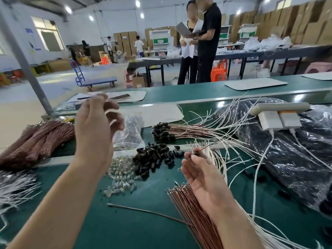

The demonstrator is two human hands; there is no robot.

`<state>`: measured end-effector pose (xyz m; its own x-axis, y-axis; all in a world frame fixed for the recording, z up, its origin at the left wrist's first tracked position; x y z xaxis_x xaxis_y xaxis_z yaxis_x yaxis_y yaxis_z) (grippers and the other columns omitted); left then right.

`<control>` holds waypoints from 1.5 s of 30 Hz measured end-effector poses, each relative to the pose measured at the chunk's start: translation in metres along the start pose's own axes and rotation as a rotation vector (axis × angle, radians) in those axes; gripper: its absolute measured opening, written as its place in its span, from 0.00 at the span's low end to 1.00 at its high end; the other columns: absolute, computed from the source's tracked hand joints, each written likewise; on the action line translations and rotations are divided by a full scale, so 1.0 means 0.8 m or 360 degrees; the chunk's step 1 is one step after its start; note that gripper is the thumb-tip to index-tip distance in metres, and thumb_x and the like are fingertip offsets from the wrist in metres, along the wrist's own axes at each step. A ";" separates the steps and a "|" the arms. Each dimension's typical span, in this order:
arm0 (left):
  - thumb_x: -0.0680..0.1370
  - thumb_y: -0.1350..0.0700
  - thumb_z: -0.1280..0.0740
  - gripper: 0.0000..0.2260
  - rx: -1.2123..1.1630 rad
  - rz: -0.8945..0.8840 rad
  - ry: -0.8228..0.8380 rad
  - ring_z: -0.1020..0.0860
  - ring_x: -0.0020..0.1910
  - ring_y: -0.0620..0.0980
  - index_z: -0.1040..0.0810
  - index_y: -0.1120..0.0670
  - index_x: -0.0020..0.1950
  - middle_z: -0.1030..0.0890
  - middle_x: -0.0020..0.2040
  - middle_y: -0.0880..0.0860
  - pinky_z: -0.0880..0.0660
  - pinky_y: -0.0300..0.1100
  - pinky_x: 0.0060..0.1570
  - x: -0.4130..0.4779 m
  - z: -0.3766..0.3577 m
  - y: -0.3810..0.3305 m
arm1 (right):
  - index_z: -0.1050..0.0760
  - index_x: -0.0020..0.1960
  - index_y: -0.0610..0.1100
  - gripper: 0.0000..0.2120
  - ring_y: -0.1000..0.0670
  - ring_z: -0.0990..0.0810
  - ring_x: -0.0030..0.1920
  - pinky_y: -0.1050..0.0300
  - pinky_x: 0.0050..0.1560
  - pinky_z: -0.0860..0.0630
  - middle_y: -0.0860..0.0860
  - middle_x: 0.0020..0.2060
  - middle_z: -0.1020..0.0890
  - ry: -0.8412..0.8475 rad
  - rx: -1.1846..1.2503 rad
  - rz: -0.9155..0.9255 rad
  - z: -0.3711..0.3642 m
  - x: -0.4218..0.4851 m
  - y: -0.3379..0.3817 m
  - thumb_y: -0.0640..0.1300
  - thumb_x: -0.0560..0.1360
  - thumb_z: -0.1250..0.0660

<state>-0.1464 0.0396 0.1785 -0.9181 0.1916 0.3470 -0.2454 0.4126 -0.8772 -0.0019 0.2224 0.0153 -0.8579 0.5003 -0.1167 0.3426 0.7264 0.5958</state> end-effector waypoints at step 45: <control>0.74 0.50 0.34 0.11 -0.0018 0.0614 0.0079 0.22 0.33 0.44 0.20 0.57 0.50 0.17 0.39 0.50 0.24 0.37 0.29 -0.110 0.105 0.187 | 0.23 0.54 0.35 0.06 0.43 0.14 0.48 0.52 0.53 0.17 0.36 0.47 0.16 -0.0185 0.0063 -0.0022 -0.012 -0.003 -0.048 0.31 0.80 0.38</control>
<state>-0.1285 0.0101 -0.0113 -0.9259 0.3776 0.0080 0.1188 0.3115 -0.9428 -0.0164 0.1890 0.0001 -0.8132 0.5398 -0.2176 0.3479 0.7505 0.5619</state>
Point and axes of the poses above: each hand's wrist, its own x-axis towards the middle knuckle, its own z-axis out of the back of the hand, y = z × x, the point moved 8 cm from there along x, towards the middle knuckle
